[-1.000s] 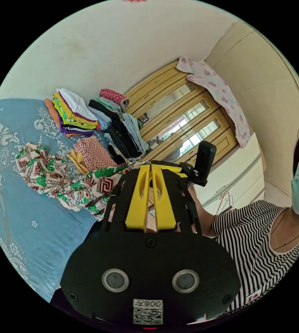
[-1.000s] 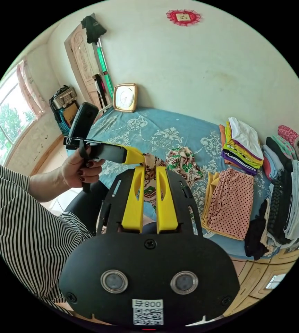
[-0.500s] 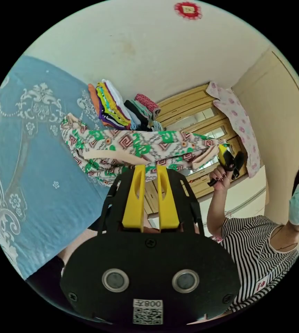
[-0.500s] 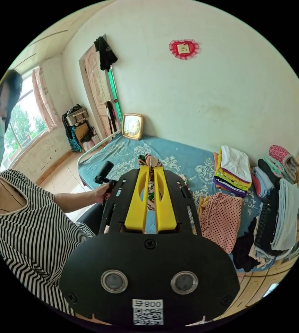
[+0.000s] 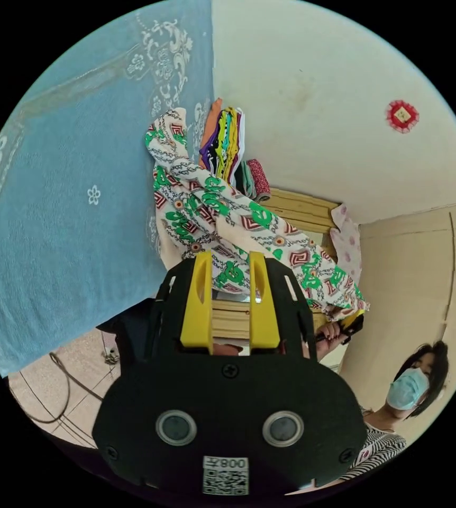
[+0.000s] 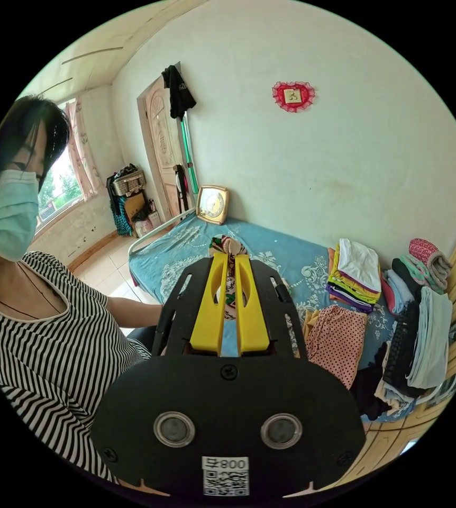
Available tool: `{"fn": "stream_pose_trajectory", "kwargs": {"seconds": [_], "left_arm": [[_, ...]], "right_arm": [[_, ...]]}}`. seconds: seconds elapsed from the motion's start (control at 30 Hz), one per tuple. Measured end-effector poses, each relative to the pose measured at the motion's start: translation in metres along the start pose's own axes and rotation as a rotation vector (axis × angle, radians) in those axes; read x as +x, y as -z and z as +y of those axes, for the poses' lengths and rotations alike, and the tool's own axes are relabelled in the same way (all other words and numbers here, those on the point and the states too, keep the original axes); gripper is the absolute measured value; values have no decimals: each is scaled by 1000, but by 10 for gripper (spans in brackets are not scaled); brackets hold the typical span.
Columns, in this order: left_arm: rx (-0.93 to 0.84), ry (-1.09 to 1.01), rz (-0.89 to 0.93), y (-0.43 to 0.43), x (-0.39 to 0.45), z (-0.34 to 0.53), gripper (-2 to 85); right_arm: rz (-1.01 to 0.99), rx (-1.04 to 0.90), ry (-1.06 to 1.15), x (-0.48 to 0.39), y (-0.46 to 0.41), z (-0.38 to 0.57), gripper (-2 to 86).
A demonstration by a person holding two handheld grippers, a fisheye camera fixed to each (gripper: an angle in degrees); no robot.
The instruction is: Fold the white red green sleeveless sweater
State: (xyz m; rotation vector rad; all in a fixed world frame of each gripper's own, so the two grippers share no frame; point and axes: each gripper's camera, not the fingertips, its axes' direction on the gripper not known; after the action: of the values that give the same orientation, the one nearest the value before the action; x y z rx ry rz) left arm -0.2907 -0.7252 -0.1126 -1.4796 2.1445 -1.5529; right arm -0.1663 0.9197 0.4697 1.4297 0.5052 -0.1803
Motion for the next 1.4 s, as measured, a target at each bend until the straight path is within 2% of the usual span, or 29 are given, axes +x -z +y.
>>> {"fn": "stream_pose_trajectory", "kwargs": {"seconds": [0.1, 0.33, 0.43, 0.57, 0.83, 1.13, 1.4], "left_arm": [[60, 28, 87, 12, -9, -9, 105], [71, 76, 65, 33, -16, -28, 99], [18, 79, 31, 29, -13, -40, 88], [-30, 55, 28, 30, 0, -45, 32], [85, -21, 120, 125, 46, -17, 8], [240, -409, 232, 315, 210, 67, 5], [335, -901, 83, 432, 387, 201, 4]], "right_arm": [[13, -9, 1, -1, 11, 5, 20], [-2, 2, -9, 1, 30, 20, 20], [6, 0, -15, 3, 35, 26, 20], [2, 8, -30, 8, 43, 35, 20], [9, 72, -37, 17, 59, 52, 21], [-76, 257, -28, 13, 90, 82, 21], [-209, 413, 31, -11, 95, 111, 22]]}}
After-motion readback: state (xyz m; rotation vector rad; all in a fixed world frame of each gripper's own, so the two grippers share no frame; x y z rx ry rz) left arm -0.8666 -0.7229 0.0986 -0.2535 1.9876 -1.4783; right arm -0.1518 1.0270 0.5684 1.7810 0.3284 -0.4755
